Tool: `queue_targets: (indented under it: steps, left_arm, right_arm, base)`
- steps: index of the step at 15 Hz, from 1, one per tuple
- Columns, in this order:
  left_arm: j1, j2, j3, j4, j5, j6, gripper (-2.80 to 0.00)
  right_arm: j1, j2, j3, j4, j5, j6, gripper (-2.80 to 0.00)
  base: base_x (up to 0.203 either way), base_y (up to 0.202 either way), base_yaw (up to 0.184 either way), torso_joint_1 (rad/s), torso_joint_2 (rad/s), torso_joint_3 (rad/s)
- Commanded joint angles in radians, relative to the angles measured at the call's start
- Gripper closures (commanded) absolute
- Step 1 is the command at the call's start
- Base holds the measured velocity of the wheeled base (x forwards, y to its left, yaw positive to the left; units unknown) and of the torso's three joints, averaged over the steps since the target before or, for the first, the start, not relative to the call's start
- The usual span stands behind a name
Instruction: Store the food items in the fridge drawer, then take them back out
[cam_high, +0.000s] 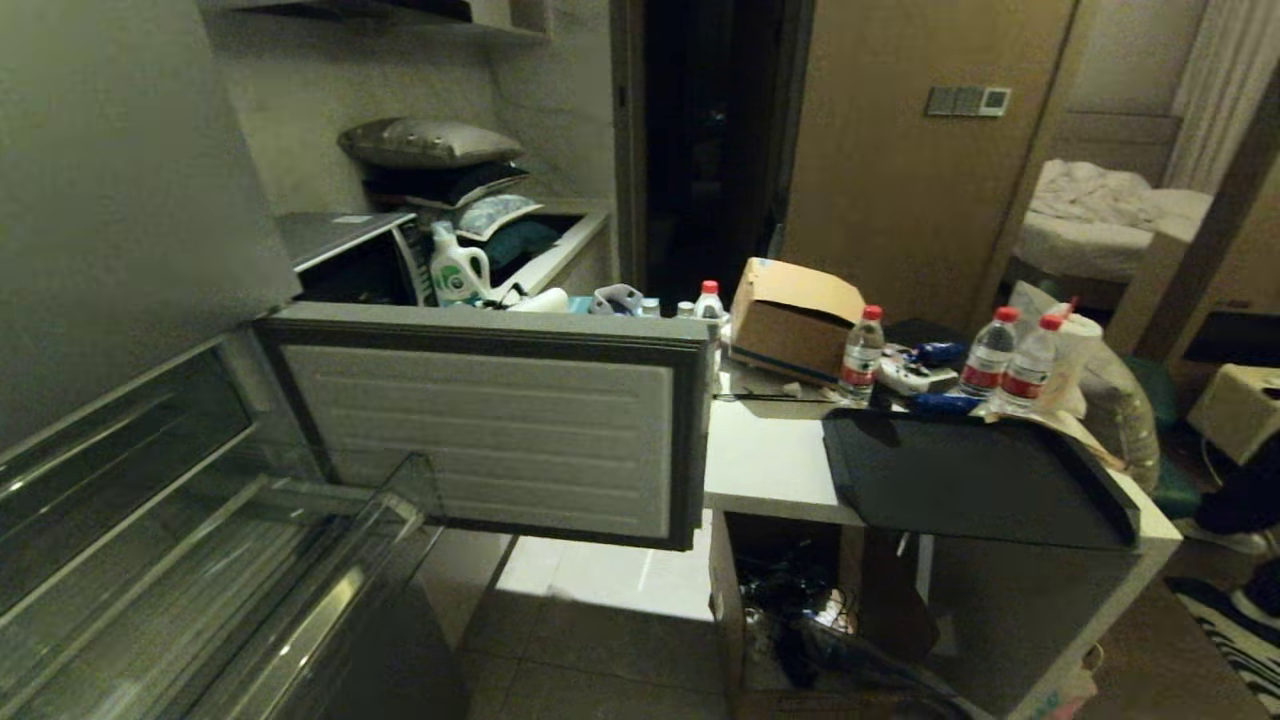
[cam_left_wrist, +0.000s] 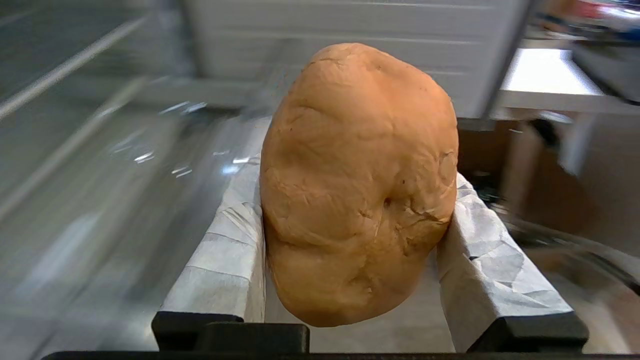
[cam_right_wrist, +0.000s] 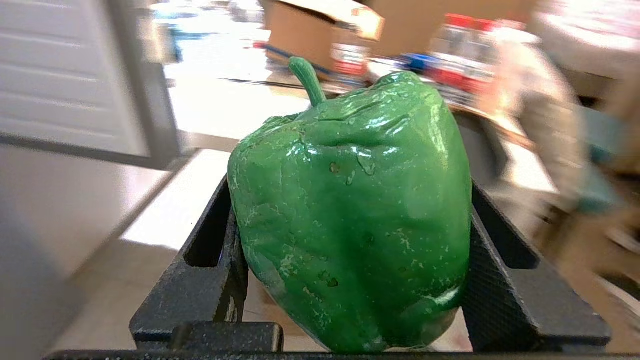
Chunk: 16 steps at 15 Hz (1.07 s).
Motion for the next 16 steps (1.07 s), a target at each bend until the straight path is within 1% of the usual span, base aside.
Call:
queue_targets:
  steps: [1,10,12,13,14,16]
  left_arm:
    - [0.000,0.000,0.000,0.000,0.000,0.000,0.00]
    - [0.000,0.000,0.000,0.000,0.000,0.000,0.00]
    - [0.000,0.000,0.000,0.000,0.000,0.000,0.00]
    - [0.000,0.000,0.000,0.000,0.000,0.000,0.00]
    - [0.001,0.000,0.000,0.000,0.000,0.000,0.00]
    - [0.000,0.000,0.000,-0.001,0.000,0.000,0.00]
  right_arm:
    - [-0.001,0.000,0.031,-0.001,0.000,-0.001,0.00]
    - [0.000,0.000,0.031,-0.001,0.002,-0.005,0.00]
    - [0.000,0.000,0.029,-0.002,-0.001,0.010,0.00]
    - [0.000,0.000,0.031,-0.001,-0.001,0.022,0.00]
    - [0.000,0.000,0.031,-0.001,-0.004,0.015,0.00]
    - [0.000,0.000,0.013,0.002,-0.005,0.021,0.00]
  base:
    - [0.001,0.005,-0.180,0.002,0.00,0.002]
    - [0.001,0.007,-0.175,0.002,0.00,0.003]
    - [0.001,0.008,-0.156,0.004,0.00,0.000]
    - [0.000,0.009,-0.101,0.002,0.00,0.000]
    - [-0.003,0.000,-0.062,0.001,0.00,0.002]
    - [0.000,0.000,0.000,0.000,0.00,0.000]
